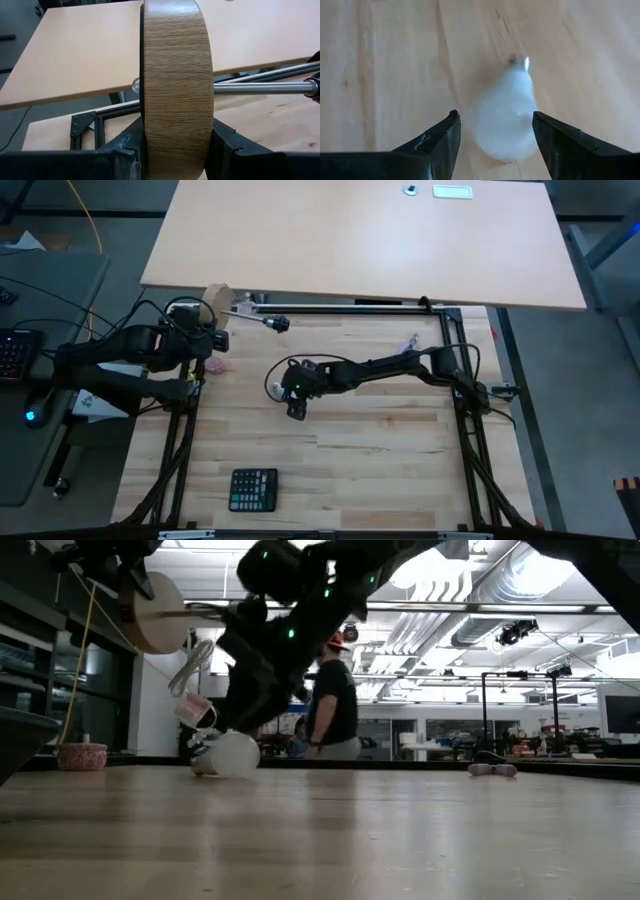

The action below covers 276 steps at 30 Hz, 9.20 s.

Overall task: Screw lightbulb
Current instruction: Insert the white lightbulb into the brown lamp

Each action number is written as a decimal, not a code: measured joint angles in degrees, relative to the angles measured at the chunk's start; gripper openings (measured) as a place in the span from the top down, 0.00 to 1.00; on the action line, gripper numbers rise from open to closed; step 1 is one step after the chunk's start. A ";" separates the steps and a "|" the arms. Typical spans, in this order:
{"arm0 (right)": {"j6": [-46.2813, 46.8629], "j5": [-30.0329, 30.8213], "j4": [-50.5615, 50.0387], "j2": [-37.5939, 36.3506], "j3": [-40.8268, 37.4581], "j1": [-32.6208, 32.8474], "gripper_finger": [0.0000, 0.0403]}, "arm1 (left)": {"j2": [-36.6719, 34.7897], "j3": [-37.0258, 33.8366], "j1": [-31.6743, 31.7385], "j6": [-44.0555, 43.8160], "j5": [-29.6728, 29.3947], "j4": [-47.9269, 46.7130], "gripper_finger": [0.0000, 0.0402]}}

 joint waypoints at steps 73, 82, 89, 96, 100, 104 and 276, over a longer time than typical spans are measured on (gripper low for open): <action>-9.90 -10.71 27.68 0.47 0.05 1.89 0.01 | 5.65 0.00 0.00 -5.18 0.09 0.00 0.71; -4.04 -10.72 37.05 6.87 0.04 1.89 0.01 | 9.44 0.00 -0.02 -6.37 2.67 0.08 0.71; 0.90 -10.78 37.32 9.84 0.00 1.75 0.01 | 9.19 0.00 -0.02 -7.50 3.03 0.02 0.71; 0.10 -10.78 31.00 9.41 0.22 2.02 0.01 | 9.09 0.00 -0.02 -7.04 3.04 -0.05 0.71; -0.50 -14.13 26.83 8.65 0.39 2.03 0.01 | 9.08 0.00 -0.02 -6.98 3.04 -0.19 0.71; -2.04 -18.49 15.87 5.64 0.37 1.96 0.01 | 9.05 0.00 -0.01 -6.05 3.01 -0.23 0.71; -55.08 4.04 -36.02 3.77 8.43 -10.20 0.41 | 7.41 0.02 1.88 3.58 6.49 -0.23 0.70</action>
